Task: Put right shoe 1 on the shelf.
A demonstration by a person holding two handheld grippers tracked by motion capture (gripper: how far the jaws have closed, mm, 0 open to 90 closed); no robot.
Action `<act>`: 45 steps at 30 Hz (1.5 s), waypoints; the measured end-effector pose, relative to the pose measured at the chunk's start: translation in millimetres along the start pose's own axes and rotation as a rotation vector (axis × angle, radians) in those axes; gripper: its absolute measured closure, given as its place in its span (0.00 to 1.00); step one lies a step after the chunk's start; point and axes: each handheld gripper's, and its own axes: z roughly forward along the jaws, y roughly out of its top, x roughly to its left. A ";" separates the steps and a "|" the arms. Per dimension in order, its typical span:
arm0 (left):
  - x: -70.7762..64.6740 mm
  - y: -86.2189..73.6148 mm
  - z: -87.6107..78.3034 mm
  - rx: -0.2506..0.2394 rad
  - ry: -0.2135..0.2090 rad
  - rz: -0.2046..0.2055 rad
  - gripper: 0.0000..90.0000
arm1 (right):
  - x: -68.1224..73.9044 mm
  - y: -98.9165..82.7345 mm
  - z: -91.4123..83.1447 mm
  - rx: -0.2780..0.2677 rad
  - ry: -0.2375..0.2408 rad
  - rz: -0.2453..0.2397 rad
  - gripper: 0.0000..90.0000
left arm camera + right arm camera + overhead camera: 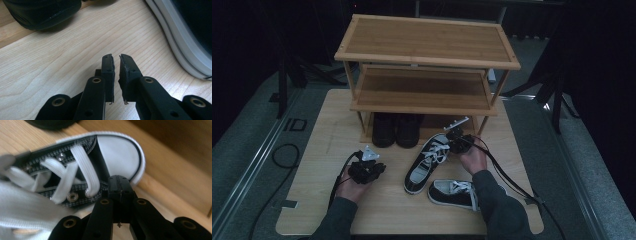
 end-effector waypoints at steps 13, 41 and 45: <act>1.4 -0.7 0.1 0.000 -0.001 -0.004 0.91 | 0.2 3.7 -37.0 -0.020 0.018 -0.009 1.00; 1.9 -1.2 0.8 0.006 0.003 -0.005 0.87 | 39.4 -33.7 -90.7 -0.049 0.102 -0.051 0.84; 1.3 -1.2 1.1 0.007 0.000 -0.008 0.87 | 45.6 -35.1 -88.6 -0.053 0.120 -0.050 0.83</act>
